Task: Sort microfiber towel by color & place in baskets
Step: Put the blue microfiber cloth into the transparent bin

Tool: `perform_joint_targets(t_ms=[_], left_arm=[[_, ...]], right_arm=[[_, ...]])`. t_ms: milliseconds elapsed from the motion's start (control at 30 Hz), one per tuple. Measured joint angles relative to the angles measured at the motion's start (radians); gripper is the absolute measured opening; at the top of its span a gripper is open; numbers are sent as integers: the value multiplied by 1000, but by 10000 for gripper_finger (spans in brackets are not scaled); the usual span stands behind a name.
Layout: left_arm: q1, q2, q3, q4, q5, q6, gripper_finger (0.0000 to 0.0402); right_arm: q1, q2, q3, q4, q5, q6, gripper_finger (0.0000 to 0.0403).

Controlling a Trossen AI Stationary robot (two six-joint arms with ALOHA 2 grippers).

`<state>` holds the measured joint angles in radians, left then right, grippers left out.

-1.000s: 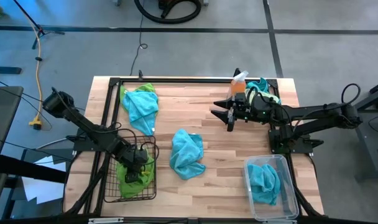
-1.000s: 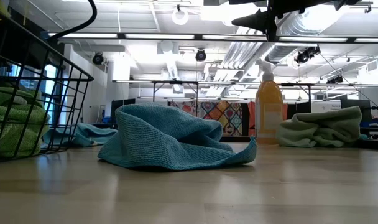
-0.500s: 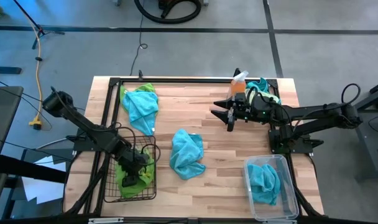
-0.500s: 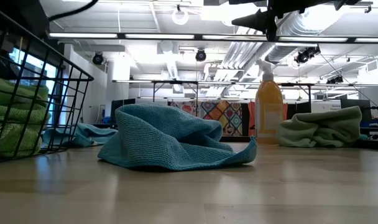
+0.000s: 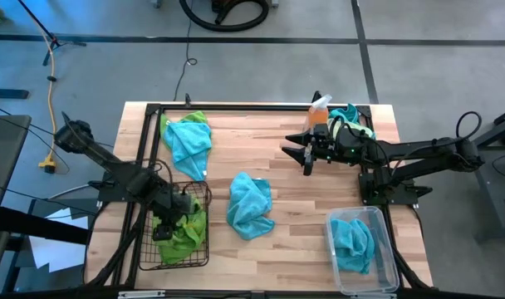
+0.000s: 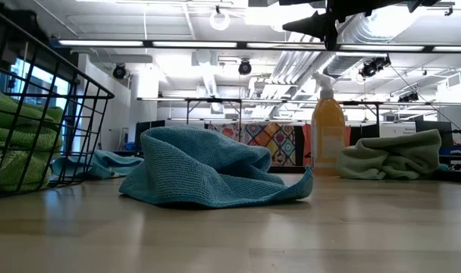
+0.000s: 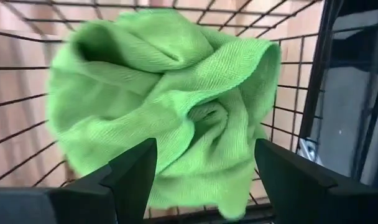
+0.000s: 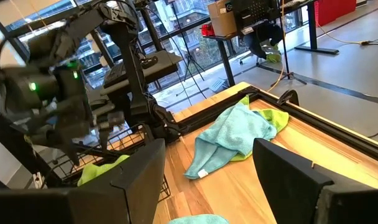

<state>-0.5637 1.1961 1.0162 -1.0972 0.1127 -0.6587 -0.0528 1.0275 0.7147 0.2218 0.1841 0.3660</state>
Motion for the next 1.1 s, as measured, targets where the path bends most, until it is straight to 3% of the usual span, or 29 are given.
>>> perform_joint_targets(t_ms=[133,267,367,467,600,733,933,1100], left_arm=[[31,-52,96,-88,-133,9,257],[63,-113,200,-81,-423,54,257],[93,-158,248,15,-659,122,257],[150,-205,252,199,-783,246,257],[249,-239,228,457,-746,411,257],[343,-258,144,724,-583,537,257],[464,-258,-56,1070,-405,503,257],[520,-255,-172,1288,-362,460,257]], right_arm=[[0,0,0,19,0,17,240],[0,0,0,91,0,48,240],[0,0,0,162,-1,65,240],[0,0,0,246,-29,80,240],[0,0,6,354,-84,80,240],[0,0,71,340,-128,51,240],[9,-1,227,103,-135,-127,240],[9,0,311,-97,-133,-187,240]])
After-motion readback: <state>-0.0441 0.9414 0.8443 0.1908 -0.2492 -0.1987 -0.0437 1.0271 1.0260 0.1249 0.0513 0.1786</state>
